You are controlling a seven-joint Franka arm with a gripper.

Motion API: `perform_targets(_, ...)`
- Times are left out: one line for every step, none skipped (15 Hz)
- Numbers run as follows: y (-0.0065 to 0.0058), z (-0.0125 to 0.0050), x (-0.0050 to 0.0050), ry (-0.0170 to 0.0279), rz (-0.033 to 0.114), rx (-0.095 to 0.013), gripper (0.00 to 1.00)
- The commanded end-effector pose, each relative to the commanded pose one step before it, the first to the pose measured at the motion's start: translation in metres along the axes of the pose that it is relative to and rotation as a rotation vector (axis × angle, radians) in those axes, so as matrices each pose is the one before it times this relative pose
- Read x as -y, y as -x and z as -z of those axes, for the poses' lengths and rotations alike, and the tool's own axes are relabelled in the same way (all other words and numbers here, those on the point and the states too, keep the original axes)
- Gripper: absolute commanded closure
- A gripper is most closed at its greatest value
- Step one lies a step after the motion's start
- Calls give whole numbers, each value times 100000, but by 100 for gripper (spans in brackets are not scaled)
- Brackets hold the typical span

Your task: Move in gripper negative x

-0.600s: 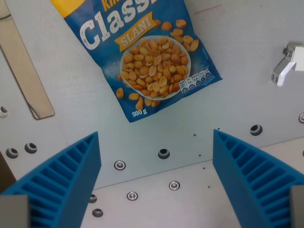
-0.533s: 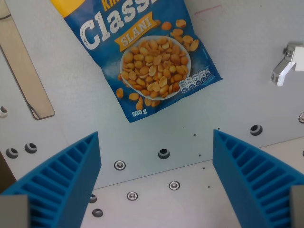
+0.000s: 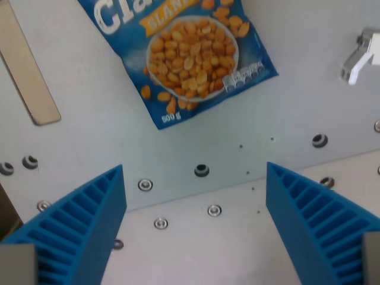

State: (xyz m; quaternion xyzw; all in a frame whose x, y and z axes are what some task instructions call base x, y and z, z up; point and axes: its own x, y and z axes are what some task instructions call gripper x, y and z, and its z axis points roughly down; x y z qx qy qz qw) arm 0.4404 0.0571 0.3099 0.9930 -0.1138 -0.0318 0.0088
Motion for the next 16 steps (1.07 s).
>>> perform_targets(2949, 468, -225, -1554, -1243, -5021, 0)
perform_targets(500, 0, 0, 0, 0, 0, 0)
perform_targets(500, 0, 0, 0, 0, 0, 0)
perform_targets(500, 0, 0, 0, 0, 0, 0)
perform_targets(500, 0, 0, 0, 0, 0, 0)
perform_targets(500, 0, 0, 0, 0, 0, 0)
perform_targets(500, 0, 0, 0, 0, 0, 0)
perform_targets(500, 0, 0, 0, 0, 0, 0)
perform_targets(500, 0, 0, 0, 0, 0, 0)
perform_targets(500, 0, 0, 0, 0, 0, 0)
perform_targets(500, 0, 0, 0, 0, 0, 0)
perform_targets(500, 0, 0, 0, 0, 0, 0)
perform_targets(500, 0, 0, 0, 0, 0, 0)
perform_targets(500, 0, 0, 0, 0, 0, 0)
perform_targets(500, 0, 0, 0, 0, 0, 0)
perform_targets(500, 0, 0, 0, 0, 0, 0)
